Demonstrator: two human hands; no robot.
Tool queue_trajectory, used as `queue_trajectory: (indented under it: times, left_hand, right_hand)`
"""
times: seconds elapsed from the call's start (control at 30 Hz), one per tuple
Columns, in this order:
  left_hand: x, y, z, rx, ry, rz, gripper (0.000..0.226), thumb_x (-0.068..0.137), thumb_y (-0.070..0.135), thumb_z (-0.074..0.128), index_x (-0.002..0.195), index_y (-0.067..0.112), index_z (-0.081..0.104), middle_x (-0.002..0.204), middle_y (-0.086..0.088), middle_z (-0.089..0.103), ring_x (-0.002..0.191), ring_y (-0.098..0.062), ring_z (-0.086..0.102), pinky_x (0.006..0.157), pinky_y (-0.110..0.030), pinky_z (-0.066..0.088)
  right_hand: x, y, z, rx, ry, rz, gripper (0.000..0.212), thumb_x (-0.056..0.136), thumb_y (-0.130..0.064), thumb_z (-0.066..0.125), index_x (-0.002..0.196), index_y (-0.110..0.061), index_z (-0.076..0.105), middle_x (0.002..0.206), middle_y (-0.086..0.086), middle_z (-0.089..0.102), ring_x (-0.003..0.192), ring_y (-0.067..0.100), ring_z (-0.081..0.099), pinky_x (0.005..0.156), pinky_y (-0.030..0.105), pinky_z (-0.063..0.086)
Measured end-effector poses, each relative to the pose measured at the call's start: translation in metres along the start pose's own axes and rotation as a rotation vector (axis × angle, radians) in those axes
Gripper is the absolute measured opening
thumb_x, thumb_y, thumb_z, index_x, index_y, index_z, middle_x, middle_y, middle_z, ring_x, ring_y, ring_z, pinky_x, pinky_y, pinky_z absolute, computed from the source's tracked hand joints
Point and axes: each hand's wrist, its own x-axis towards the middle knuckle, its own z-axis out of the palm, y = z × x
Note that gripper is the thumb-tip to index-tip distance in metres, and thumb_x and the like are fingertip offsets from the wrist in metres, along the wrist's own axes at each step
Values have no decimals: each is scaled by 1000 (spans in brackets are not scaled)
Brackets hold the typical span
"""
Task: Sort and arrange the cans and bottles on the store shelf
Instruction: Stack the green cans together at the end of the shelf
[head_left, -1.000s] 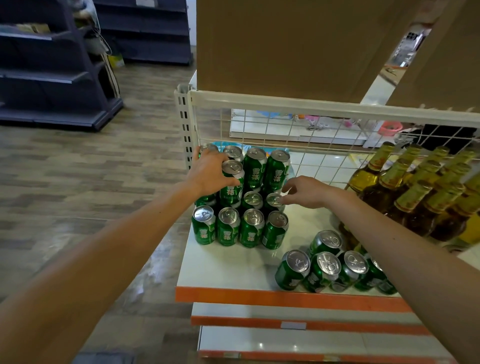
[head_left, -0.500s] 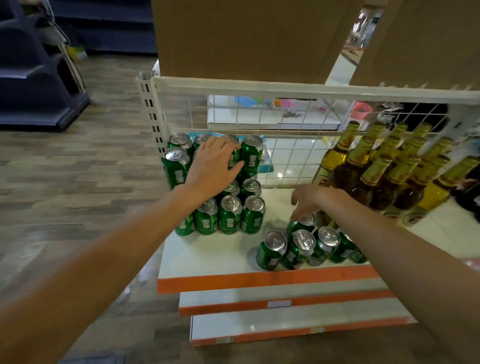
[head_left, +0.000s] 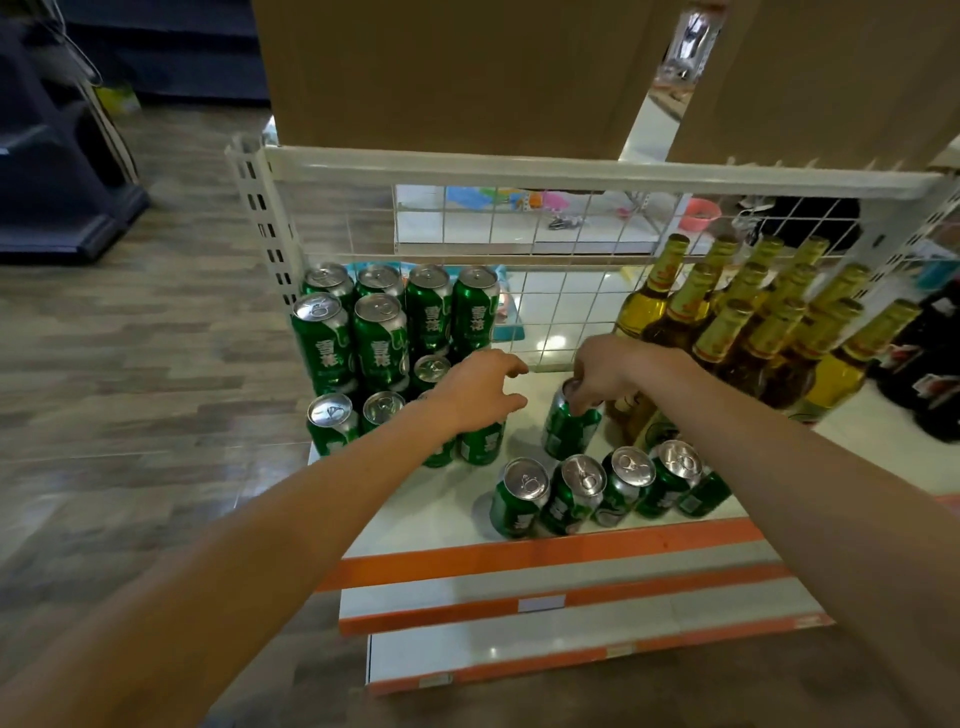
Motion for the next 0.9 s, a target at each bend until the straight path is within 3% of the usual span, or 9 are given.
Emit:
queue_trajectory:
  times: [0.1, 0.23, 0.37, 0.47, 0.53, 0.6, 0.7, 0.8, 0.9]
  left_hand:
    - [6, 6, -20, -118, -4, -6, 57, 85, 26, 75, 137, 13, 55, 127, -5, 63, 111, -13, 59, 95, -25, 48]
    - [8, 10, -49, -188, -15, 1, 72, 77, 31, 83, 139, 15, 52, 123, 1, 62, 103, -9, 57, 87, -20, 44]
    - [4, 0, -73, -222, 58, -25, 69, 74, 31, 86, 134, 18, 54, 115, 6, 62, 101, -9, 56, 79, -13, 42]
    - [1, -11, -86, -184, 140, -21, 63, 73, 28, 86, 127, 16, 58, 102, 10, 61, 94, -9, 58, 67, -4, 40]
    - [0, -19, -96, -144, 174, -63, 55, 72, 30, 86, 119, 18, 60, 97, 11, 61, 90, -10, 60, 69, -10, 45]
    - [1, -30, -104, -85, 208, -117, 56, 69, 39, 86, 116, 22, 62, 97, 10, 65, 89, -11, 62, 77, -28, 53]
    - [2, -43, -110, 24, 254, -158, 63, 66, 45, 85, 121, 25, 62, 97, 13, 61, 91, -11, 58, 84, -31, 49]
    - [2, -52, -108, 128, 283, -184, 54, 64, 55, 81, 107, 27, 65, 92, 10, 64, 92, -16, 58, 91, -39, 47]
    - [8, -61, -98, 253, 243, -191, 57, 60, 66, 74, 104, 30, 66, 96, 6, 65, 105, -22, 54, 100, -48, 38]
  right_hand:
    - [-1, -12, -34, 34, 42, -39, 44, 71, -48, 79, 96, -13, 68, 90, 2, 66, 80, 18, 64, 56, 26, 49]
    - [0, -36, -71, 160, 34, -137, 39, 76, -40, 80, 97, -10, 69, 87, 3, 70, 78, 15, 68, 58, 26, 55]
    - [4, -64, -90, 196, 85, -192, 35, 79, -45, 76, 85, -12, 65, 84, 4, 70, 80, 17, 71, 73, 33, 61]
    - [11, -86, -96, 179, 127, -230, 35, 77, -43, 76, 87, -10, 68, 84, 6, 71, 79, 19, 71, 68, 31, 61]
    - [12, -98, -98, 177, 175, -251, 35, 76, -44, 77, 78, -10, 65, 74, 4, 66, 70, 18, 66, 58, 29, 54]
    - [14, -105, -97, 189, 274, -283, 40, 77, -46, 74, 76, -8, 63, 70, 6, 59, 67, 22, 59, 55, 31, 45]
    - [17, -105, -94, 240, 380, -304, 51, 83, -49, 67, 104, -3, 67, 97, 15, 66, 92, 32, 63, 75, 40, 53]
    - [20, -95, -83, 180, 288, -288, 40, 89, -47, 63, 92, -7, 65, 82, 8, 59, 79, 26, 57, 63, 33, 40]
    - [28, -81, -69, 183, 232, -267, 39, 90, -44, 63, 105, -8, 66, 102, 11, 66, 91, 26, 60, 76, 36, 48]
